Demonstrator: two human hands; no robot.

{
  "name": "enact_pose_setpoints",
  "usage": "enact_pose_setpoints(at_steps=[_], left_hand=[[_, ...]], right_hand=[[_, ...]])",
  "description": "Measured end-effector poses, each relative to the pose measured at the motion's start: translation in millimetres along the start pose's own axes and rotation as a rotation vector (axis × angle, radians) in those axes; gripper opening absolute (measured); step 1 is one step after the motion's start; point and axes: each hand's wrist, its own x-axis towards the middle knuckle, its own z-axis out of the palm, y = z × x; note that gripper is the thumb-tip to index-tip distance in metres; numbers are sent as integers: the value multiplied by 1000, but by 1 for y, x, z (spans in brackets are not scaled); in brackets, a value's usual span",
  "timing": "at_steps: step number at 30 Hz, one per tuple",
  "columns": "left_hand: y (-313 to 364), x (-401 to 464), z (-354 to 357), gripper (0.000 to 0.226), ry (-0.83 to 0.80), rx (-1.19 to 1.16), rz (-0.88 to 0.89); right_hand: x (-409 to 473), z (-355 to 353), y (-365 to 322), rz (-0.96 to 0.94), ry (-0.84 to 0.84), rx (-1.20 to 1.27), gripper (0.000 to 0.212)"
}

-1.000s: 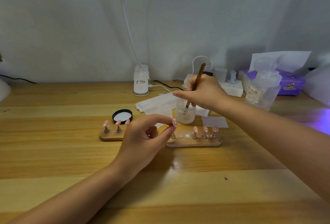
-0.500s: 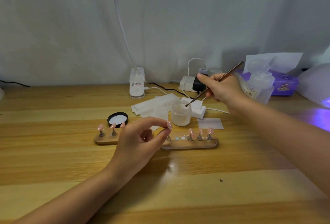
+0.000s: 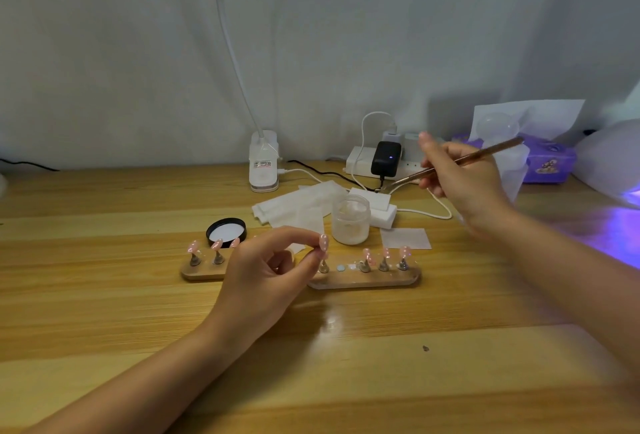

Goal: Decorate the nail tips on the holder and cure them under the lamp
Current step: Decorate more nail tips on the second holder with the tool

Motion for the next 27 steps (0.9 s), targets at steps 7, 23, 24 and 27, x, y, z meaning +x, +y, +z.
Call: enact_pose_setpoints(at_steps=[7, 23, 24, 27], left_hand=[[0, 0, 0, 14, -7, -27, -9], [-4, 0, 1, 14, -18, -41, -37], [-5, 0, 1, 15, -22, -38, -40], [-6, 0, 2, 20, -29, -22, -40]], right_hand=[[-76, 12, 9, -420, -144, -57, 37], [-96, 26, 19, -668, -129, -20, 50], [-96, 26, 19, -663, -123, -12, 49], [-94, 29, 18, -664, -118, -99, 47]])
